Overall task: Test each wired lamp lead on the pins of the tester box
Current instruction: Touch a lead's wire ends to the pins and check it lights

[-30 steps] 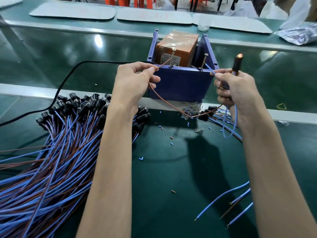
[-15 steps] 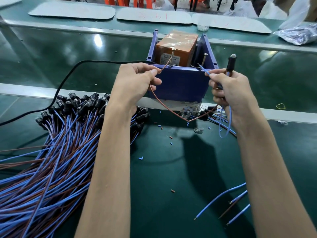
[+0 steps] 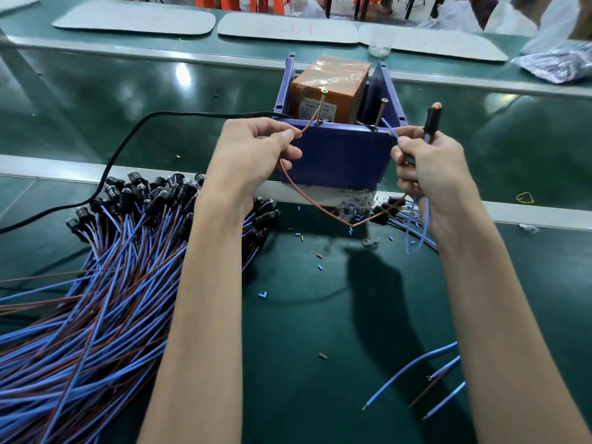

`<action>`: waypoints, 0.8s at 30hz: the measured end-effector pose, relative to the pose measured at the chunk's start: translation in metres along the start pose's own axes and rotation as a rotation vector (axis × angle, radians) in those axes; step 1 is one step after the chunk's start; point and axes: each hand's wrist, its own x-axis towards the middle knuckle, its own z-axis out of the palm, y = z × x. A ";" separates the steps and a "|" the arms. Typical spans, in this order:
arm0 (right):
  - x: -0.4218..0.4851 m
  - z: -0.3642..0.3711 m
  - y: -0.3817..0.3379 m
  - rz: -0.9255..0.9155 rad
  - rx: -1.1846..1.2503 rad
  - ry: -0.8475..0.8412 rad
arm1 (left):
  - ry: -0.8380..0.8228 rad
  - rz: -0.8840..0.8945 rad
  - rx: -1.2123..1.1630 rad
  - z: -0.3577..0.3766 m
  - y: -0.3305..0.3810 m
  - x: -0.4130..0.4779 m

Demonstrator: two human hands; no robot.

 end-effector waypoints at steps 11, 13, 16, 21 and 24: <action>-0.002 -0.001 0.001 -0.027 -0.029 -0.022 | 0.000 0.020 0.019 0.001 -0.004 0.002; -0.002 -0.001 0.000 -0.018 -0.031 -0.028 | 0.007 0.012 0.020 0.001 -0.004 0.003; -0.002 -0.011 -0.006 0.014 -0.094 -0.116 | -0.012 0.012 0.027 0.002 -0.002 0.002; -0.010 -0.052 -0.017 0.168 -0.189 -0.456 | -0.795 0.153 0.191 -0.021 0.016 -0.020; -0.010 -0.062 -0.007 0.292 -0.522 -0.513 | -1.085 0.113 0.240 -0.024 0.022 -0.028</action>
